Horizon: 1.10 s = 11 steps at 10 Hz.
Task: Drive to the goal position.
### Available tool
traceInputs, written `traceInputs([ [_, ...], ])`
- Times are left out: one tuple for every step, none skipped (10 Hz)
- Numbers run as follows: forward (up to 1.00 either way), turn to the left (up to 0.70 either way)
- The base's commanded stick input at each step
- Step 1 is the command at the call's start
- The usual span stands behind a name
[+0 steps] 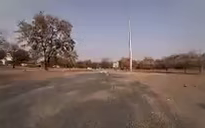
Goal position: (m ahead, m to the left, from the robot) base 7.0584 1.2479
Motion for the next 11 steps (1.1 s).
traceInputs([
  [0.7, 0.0],
  [0.7, 0.0],
  [0.7, 0.0],
  [0.7, 0.0],
  [0.7, 0.0],
  [0.7, 0.0],
  [0.7, 0.0],
  [0.7, 0.0],
  [0.7, 0.0],
  [0.7, 0.0],
  [0.7, 0.0],
])
